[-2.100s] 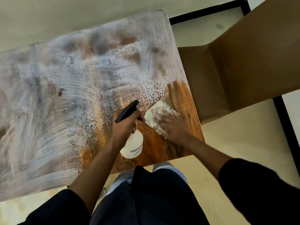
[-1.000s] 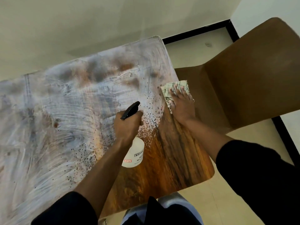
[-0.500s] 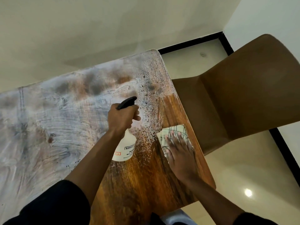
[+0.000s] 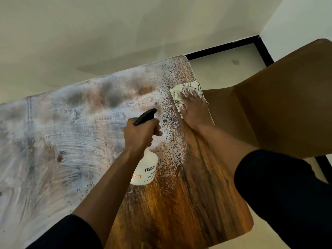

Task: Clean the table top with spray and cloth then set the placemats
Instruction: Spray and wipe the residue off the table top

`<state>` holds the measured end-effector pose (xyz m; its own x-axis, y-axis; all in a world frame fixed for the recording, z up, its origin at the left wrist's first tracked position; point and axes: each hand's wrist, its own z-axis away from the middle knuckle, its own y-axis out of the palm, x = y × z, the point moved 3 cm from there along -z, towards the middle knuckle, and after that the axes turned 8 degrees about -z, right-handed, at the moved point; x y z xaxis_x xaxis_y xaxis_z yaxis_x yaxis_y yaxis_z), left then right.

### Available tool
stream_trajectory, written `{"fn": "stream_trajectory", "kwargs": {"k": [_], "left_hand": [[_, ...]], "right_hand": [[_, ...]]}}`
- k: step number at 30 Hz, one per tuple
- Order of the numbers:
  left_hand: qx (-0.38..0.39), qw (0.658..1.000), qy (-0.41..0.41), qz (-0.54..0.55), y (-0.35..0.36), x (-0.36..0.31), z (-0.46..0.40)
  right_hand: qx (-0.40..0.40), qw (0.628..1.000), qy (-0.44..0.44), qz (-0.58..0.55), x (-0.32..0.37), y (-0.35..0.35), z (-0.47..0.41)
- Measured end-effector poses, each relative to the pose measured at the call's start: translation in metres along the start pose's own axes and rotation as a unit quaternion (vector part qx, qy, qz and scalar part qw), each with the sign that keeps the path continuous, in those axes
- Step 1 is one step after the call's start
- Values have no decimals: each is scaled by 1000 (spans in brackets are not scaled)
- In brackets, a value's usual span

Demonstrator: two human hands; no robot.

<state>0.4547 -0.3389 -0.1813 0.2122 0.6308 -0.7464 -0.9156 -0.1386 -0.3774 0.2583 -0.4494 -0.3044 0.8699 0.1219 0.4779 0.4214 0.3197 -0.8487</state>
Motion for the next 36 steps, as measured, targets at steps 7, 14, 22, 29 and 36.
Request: {"fn": "stream_trajectory", "kwargs": {"k": [7,14,22,29,36], "left_hand": [[12,1000,-25,5,11,-3,-7],[22,1000,-13,-3,19,0,-13],[35,999,4,-1,28,0,-12],[40,999,-13,-2,35,-4,-10],[46,999,-30,0,48,-2,-1]], "right_hand": [[-39,999,9,7,-9,19,111],[-40,999,29,-5,-25,24,121],[-15,999,33,38,-25,-5,-5],[-44,998,28,25,-44,15,111],[-43,996,75,29,-55,41,234]]}}
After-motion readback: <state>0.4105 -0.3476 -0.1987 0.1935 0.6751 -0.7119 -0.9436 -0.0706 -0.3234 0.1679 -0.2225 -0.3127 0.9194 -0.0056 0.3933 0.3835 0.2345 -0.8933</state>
